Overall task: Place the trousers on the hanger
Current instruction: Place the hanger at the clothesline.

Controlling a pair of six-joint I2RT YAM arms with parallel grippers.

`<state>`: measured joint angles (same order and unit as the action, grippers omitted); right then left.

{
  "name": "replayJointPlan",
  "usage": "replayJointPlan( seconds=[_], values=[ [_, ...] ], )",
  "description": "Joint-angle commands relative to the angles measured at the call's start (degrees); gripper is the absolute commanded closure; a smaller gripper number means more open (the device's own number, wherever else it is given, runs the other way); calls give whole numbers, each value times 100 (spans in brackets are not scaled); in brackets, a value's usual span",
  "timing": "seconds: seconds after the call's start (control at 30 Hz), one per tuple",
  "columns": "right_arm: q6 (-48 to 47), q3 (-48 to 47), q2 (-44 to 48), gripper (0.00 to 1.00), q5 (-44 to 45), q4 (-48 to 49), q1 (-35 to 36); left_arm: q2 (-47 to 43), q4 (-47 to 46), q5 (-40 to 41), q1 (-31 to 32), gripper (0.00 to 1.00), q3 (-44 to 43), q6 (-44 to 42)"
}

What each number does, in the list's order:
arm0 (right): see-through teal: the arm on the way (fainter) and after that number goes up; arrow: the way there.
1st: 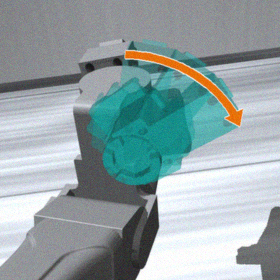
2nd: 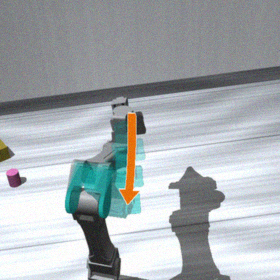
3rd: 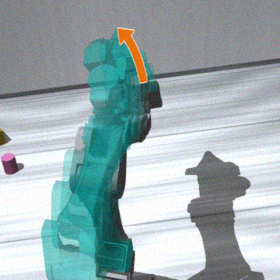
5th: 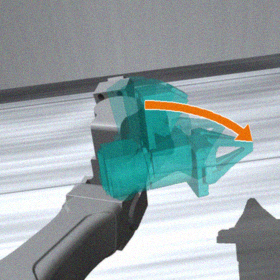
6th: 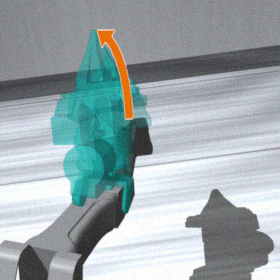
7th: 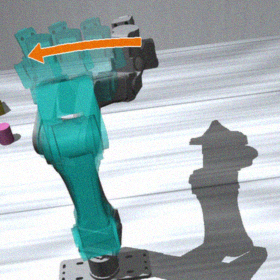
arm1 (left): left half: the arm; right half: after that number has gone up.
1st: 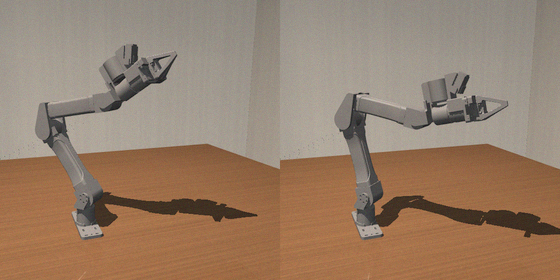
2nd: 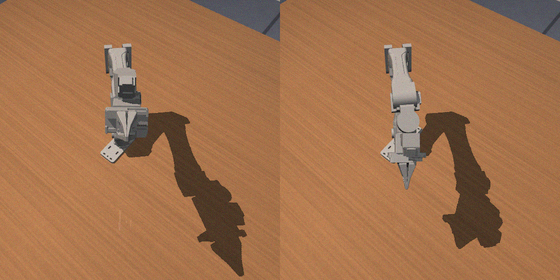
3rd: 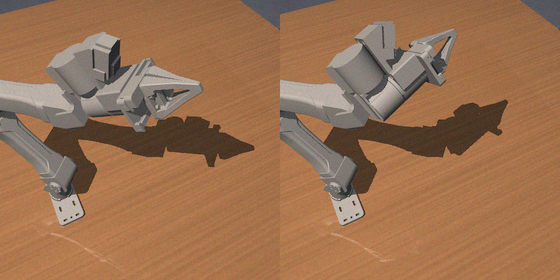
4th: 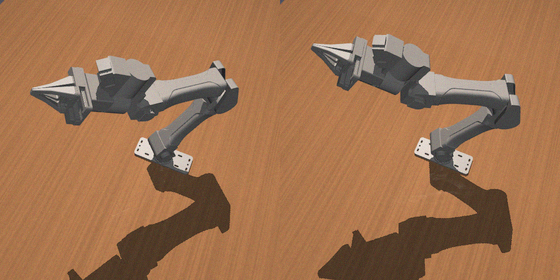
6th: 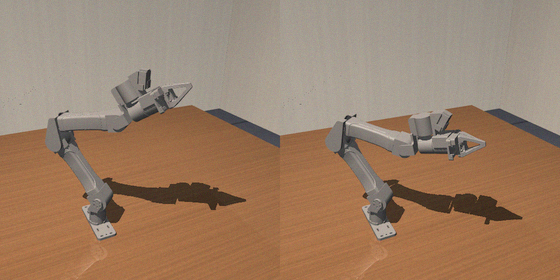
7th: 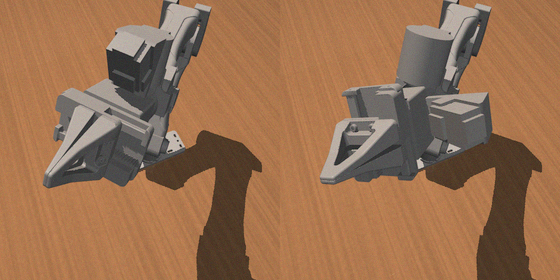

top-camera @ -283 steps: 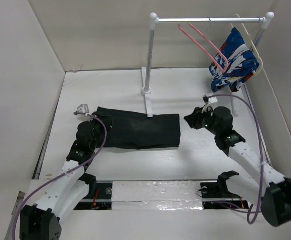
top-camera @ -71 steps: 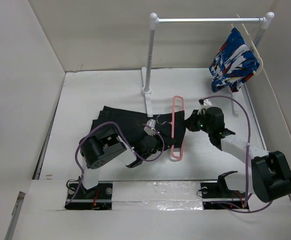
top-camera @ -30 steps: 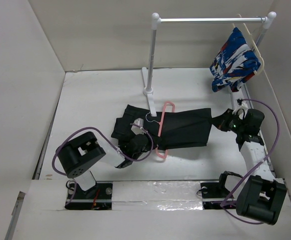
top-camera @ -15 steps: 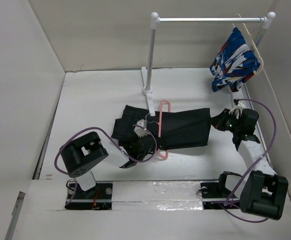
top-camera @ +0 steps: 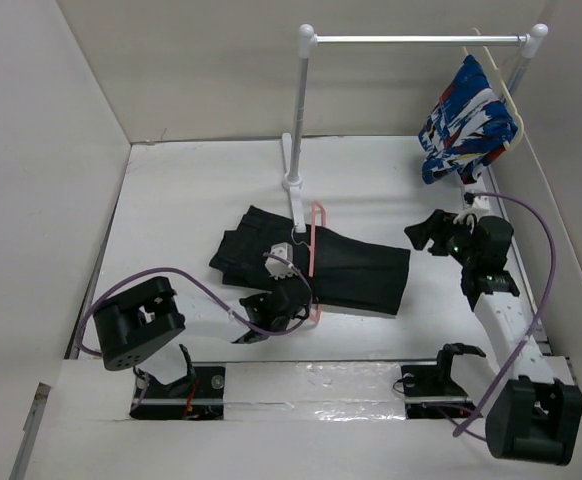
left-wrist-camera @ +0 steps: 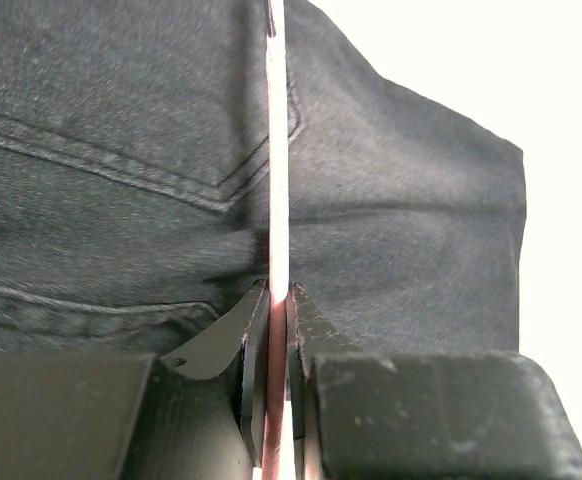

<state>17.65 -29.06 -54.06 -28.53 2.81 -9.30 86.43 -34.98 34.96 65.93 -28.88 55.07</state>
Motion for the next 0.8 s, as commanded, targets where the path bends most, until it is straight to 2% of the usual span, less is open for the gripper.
replayJointPlan(
  seconds=[0.0, 0.07, 0.13, 0.17, 0.2, 0.23, 0.27, 0.33, 0.37, 0.4, 0.47, 0.77],
  values=[
    [-165, -486, 510, 25, 470, -262, 542, -539, -9, 617, 165, 100, -126, -259],
    [-26, -487, 729, 25, 524, -263, 1189, -820, 26, 748, 235, 100, -126, -400],
    [368, -234, 827, 40, 603, 15, 1753, -1083, 70, 810, 236, 100, -109, -470],
    [536, -119, 906, 51, 795, 183, 2357, -1180, 70, 811, 236, 100, -100, -540],
    [703, -13, 915, 76, 919, 368, 2658, -1251, 70, 793, 236, 100, -100, -593],
    [1053, 84, 924, 83, 1050, 744, 2949, -1417, 70, 776, 236, 100, -109, -646],
    [1196, 206, 915, 86, 1182, 904, 3239, -1506, 88, 793, 236, 100, -126, -760],
    [1538, 190, 819, 82, 1674, 1203, 4039, -1751, 289, 898, 393, 100, -222, -857],
    [1670, 181, 784, 75, 1824, 1291, 4285, -1831, 360, 1064, 446, 100, -249, -910],
    [1802, 181, 679, 54, 2121, 1432, 4514, -1910, 430, 1126, 499, 100, -267, -1041],
    [2224, 225, 520, 44, 2369, 1950, 5077, -2147, 492, 1241, 579, 100, -302, -1182],
    [2963, 50, -630, 42, 2827, 3023, 5789, -2754, 791, 1504, 1035, 100, -469, -1683]
  ],
)
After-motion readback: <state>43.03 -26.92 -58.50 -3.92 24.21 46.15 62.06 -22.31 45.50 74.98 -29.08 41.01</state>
